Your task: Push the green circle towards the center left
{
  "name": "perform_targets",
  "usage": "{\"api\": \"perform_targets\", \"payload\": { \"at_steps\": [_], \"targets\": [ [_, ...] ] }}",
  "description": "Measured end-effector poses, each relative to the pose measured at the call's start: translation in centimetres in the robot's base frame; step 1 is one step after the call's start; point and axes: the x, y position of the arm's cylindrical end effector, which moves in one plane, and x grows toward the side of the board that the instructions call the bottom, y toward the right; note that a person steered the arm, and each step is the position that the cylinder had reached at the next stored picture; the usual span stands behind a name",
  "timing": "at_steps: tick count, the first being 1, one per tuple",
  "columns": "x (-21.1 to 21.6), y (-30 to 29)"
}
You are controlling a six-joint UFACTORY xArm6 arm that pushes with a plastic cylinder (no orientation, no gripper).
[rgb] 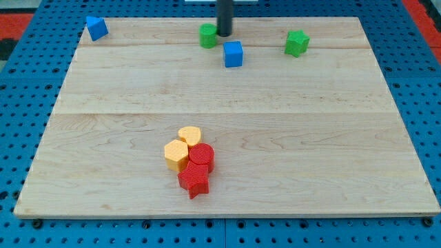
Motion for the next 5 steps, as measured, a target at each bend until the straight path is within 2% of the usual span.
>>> {"api": "perform_targets", "payload": {
  "at_steps": [1,2,3,5],
  "targets": [
    [-1.4,-9.7],
    [-1.4,-11.0],
    [-3.4,-5.5],
    [2.4,-8.8]
  ]
}}
